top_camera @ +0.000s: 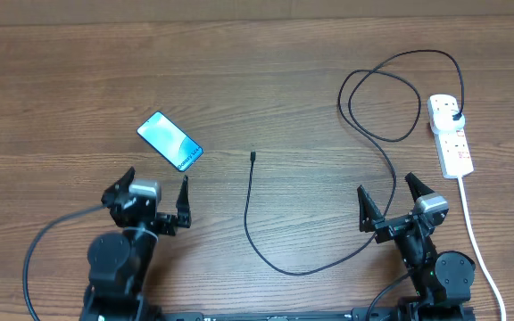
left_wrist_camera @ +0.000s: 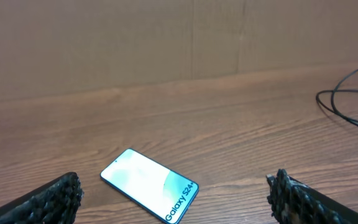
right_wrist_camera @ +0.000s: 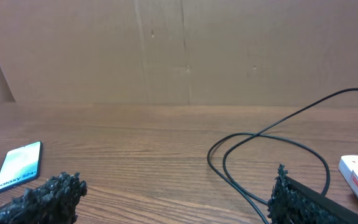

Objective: Plug charger to phone and switch on socket
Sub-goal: 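Move the left gripper forward over the Galaxy phone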

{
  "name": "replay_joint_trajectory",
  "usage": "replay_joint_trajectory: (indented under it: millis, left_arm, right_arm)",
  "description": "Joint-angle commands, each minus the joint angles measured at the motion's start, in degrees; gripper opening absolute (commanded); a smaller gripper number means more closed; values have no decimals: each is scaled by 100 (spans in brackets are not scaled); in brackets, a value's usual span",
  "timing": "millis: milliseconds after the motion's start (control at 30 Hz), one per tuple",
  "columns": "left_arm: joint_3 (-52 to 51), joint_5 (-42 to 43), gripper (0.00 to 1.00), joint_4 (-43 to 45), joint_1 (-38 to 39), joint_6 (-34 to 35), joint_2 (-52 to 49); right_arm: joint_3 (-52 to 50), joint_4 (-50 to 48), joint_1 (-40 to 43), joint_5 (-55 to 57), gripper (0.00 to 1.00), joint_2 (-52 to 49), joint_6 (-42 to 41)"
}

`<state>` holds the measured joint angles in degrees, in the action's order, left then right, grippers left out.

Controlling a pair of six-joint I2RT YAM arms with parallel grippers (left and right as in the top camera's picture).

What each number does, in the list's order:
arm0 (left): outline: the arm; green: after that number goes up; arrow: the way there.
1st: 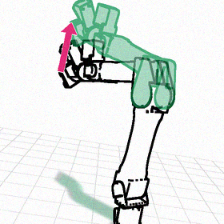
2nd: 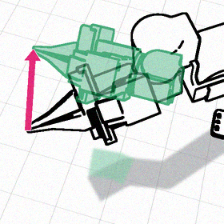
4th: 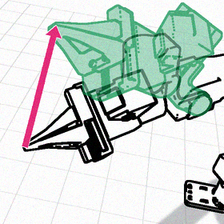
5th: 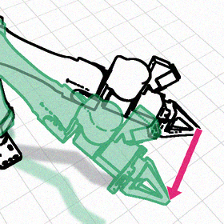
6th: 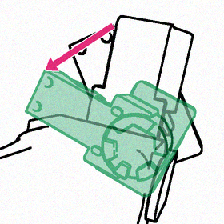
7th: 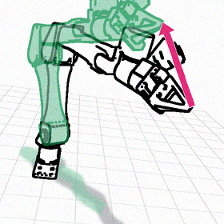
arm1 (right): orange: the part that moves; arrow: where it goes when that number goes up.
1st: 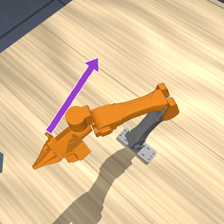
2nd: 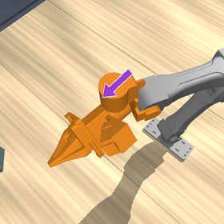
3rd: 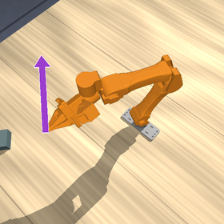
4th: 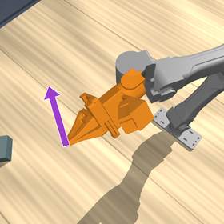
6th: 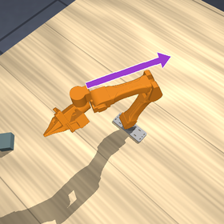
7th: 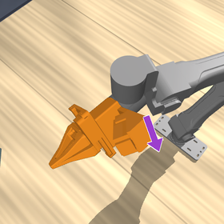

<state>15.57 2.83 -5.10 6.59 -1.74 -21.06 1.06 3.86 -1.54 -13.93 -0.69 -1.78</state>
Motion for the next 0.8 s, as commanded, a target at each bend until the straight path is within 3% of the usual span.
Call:
replay_joint_trajectory:
  millis: [0,333,767]
  left_arm:
    - [608,199,99,-24,-59,70,-616]
    - [2190,835,100,-868,-59,70,-2315]
    - [3377,1436,99,-2465,-57,389,-3324]
  right_arm:
    - [-61,-35,-28,66,100,52,-37]
    - [-61,-35,-28,63,100,52,-37]
    - [-61,-35,-28,63,100,52,-37]
